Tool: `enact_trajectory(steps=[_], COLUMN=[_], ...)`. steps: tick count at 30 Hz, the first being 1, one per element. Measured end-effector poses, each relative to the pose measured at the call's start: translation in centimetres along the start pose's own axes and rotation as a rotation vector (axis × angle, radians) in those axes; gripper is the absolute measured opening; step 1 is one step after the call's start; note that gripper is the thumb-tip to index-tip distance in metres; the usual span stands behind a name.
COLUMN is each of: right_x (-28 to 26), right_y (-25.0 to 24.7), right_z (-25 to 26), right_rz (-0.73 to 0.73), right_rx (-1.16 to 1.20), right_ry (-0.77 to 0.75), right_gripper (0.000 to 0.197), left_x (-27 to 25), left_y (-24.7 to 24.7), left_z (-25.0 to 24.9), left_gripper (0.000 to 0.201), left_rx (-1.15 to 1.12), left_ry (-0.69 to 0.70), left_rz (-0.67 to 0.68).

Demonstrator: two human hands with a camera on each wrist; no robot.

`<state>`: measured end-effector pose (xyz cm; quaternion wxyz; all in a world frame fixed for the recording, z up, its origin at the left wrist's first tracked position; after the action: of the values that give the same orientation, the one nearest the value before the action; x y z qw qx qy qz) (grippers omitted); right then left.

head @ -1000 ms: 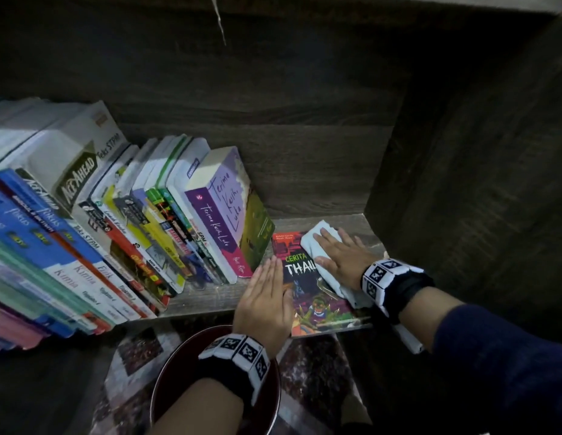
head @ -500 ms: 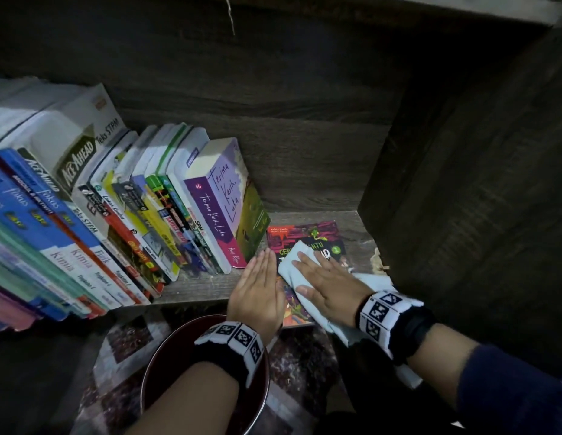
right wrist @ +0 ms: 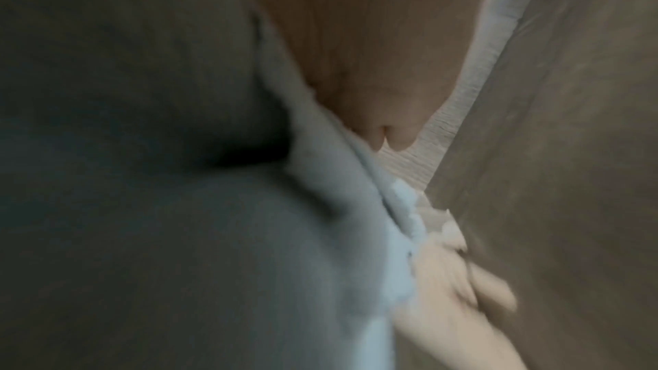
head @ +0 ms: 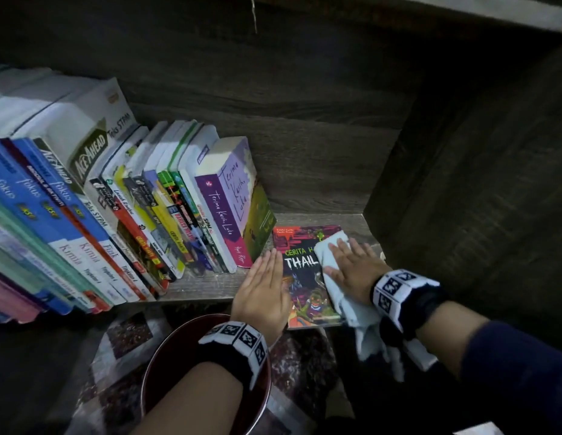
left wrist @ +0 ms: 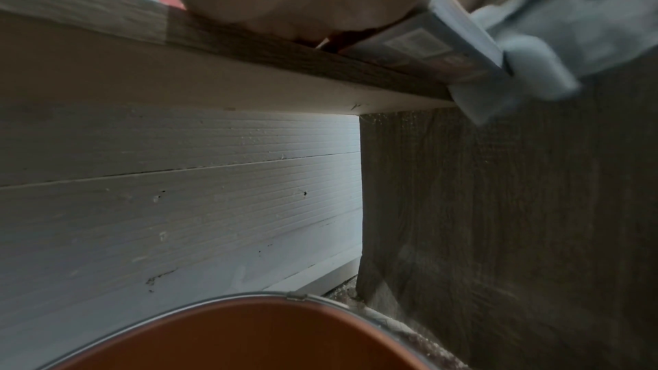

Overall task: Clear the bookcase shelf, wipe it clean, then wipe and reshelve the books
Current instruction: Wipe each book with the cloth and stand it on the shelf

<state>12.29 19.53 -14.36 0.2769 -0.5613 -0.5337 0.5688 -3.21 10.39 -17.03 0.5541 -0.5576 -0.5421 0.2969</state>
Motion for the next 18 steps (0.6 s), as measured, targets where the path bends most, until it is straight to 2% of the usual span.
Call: enact_trajectory(steps=[2, 4, 8, 13, 18], right_x=[1.6, 2.8, 4.3, 4.9, 3.4], right_y=[-1.2, -2.0, -3.2, -4.2, -3.2], right_z=[0.2, 0.9, 3.1, 6.8, 7.4], right_rz=[-0.016, -0.046, -0.069, -0.020, 0.030], right_rx=[-0.014, -0.016, 0.033, 0.030, 0.098], right_ry=[0.037, 0.039, -0.010, -0.143, -0.192], right_gripper=[0.069, 0.066, 0.063, 0.061, 0.061], left_x=[-0.1, -0.2, -0.5, -0.5, -0.5], left_y=[-0.1, -0.3, -0.6, -0.6, -0.5], left_z=[0.1, 0.1, -0.1, 0.0, 0.0], left_gripper=[0.070, 0.061, 0.057, 0.055, 0.056], left_rx=[0.017, -0.027, -0.063, -0.043, -0.039], left_ry=[-0.007, -0.001, 0.028, 0.036, 0.015], left_rz=[-0.036, -0.102, -0.182, -0.185, -0.170])
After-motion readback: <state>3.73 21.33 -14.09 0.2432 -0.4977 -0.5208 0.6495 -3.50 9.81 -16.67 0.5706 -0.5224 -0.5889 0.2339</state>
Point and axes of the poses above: each hand's wrist, its own x-axis towards the middle knuckle, its own y-axis out of the palm, z = x × y, the point moved 7 cm from there along x, towards the middle knuckle, and after that the axes turned 13 degrees about y, right-handed, at the moved point
